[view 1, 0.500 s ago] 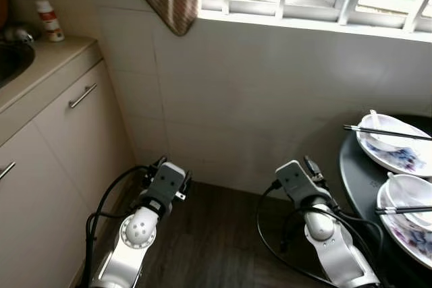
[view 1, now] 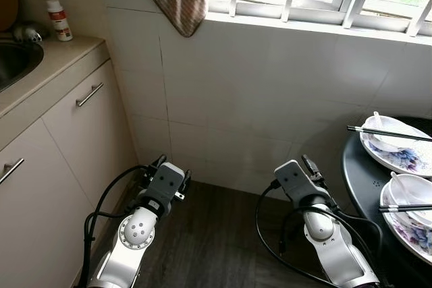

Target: Kitchen organization

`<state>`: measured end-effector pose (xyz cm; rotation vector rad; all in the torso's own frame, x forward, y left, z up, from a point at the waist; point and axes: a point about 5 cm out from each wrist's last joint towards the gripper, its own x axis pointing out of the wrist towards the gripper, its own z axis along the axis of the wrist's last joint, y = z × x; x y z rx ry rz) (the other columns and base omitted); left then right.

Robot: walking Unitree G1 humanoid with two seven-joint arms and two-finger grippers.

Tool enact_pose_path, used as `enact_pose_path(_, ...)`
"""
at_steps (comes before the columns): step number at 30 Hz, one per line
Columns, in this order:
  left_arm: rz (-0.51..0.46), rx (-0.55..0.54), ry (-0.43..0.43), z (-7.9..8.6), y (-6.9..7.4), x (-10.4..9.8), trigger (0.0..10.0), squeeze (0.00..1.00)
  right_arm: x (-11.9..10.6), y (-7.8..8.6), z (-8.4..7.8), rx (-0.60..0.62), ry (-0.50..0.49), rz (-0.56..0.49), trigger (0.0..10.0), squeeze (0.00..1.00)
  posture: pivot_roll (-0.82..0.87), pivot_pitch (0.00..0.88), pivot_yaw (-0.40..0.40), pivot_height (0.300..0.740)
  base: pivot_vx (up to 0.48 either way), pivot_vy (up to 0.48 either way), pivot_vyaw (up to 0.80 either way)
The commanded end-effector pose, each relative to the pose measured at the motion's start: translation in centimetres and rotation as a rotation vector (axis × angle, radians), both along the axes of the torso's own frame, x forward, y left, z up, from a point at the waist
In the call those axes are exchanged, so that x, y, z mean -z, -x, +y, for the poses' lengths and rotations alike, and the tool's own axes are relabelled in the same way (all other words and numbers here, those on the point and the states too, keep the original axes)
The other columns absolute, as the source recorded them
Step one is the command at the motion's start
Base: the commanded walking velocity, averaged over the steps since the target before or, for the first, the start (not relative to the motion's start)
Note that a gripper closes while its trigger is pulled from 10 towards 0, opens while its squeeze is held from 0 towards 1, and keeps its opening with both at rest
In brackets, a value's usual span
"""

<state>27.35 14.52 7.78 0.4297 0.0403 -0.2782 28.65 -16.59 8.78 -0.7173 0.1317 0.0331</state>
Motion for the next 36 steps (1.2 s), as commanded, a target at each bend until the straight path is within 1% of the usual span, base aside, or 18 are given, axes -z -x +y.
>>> enact_pose_path(1,0.001,0.004,0.000,0.0,-0.1,0.0,10.0,0.00,-0.1,0.0,-0.3,0.006,0.002,-0.007,10.0,0.00,0.02,0.000,-0.043,0.740,0.000,0.000,0.00)
enact_pose_path(13,-0.001,0.004,0.001,0.0,-0.1,0.0,10.0,0.00,-0.1,0.0,-0.3,0.005,0.002,-0.007,10.0,0.00,0.02,0.000,-0.043,0.740,0.000,0.000,0.00)
enact_pose_path(17,0.000,0.000,0.007,0.0,-0.1,0.0,10.0,0.00,-0.3,-0.1,-0.1,-0.017,0.041,-0.027,10.0,0.00,0.02,0.000,-0.042,0.740,0.000,0.000,0.00)
enact_pose_path(20,0.000,0.000,0.007,0.0,-0.1,0.0,10.0,0.00,-0.3,-0.1,-0.1,-0.017,0.041,-0.027,10.0,0.00,0.02,0.000,-0.042,0.740,0.000,0.000,0.00)
enact_pose_path(22,0.002,0.022,0.032,-0.2,-0.1,0.0,10.0,0.00,-0.4,-0.2,0.4,-0.053,0.024,-0.029,10.0,0.00,0.02,0.000,-0.047,0.740,0.000,0.000,-0.40)
enact_pose_path(27,0.003,0.028,0.042,-0.3,-0.1,0.0,10.0,0.00,-0.4,-0.2,0.7,-0.072,0.018,-0.032,10.0,0.00,0.02,0.000,-0.047,0.740,0.000,0.000,0.00)
enact_pose_path(29,0.007,0.027,0.054,-0.2,-0.1,0.0,10.0,0.00,-0.1,-0.2,1.0,-0.076,-0.071,-0.006,10.0,0.00,0.02,0.000,-0.047,0.740,0.000,0.000,-0.40)
enact_pose_path(30,0.017,0.025,0.060,-0.2,-0.1,0.0,10.0,0.00,0.0,-0.2,1.0,-0.075,-0.101,0.005,10.0,0.00,0.02,0.000,-0.047,0.740,0.000,0.480,-0.80)
enact_pose_path(32,0.024,0.024,0.063,-0.2,-0.1,0.1,10.0,0.00,0.0,-0.2,1.0,-0.075,-0.117,0.011,10.0,0.00,0.02,0.000,-0.047,0.740,0.000,0.480,-0.80)
enact_pose_path(36,0.012,0.029,0.063,-0.1,-0.1,-0.1,10.0,0.00,0.0,-0.1,1.2,-0.093,-0.108,0.006,10.0,0.00,0.02,0.000,-0.045,0.740,0.000,0.425,-0.80)
